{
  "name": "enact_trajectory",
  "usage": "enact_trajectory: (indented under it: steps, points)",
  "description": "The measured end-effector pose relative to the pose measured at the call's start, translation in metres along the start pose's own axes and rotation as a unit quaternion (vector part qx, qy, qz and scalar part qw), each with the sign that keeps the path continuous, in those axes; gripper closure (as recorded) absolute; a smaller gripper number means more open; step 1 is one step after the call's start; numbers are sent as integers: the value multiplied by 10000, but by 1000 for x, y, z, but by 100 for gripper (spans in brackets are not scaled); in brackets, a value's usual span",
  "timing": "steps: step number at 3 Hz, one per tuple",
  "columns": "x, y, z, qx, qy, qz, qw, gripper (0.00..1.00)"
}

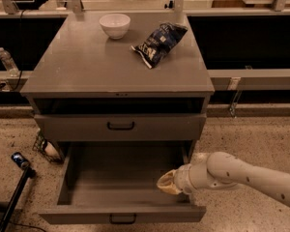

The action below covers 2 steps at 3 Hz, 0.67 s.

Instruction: Open middle drawer

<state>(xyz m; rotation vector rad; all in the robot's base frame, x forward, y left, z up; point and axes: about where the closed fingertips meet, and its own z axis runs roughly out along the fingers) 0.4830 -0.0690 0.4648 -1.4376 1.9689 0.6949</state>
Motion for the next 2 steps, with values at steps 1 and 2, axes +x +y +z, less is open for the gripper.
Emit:
enact_trajectory:
  steps: [1,2]
  points:
    - [-18,1,-32,366,-299,18,9989,100]
    - [-15,2,-33,373,-305,50,9988,74]
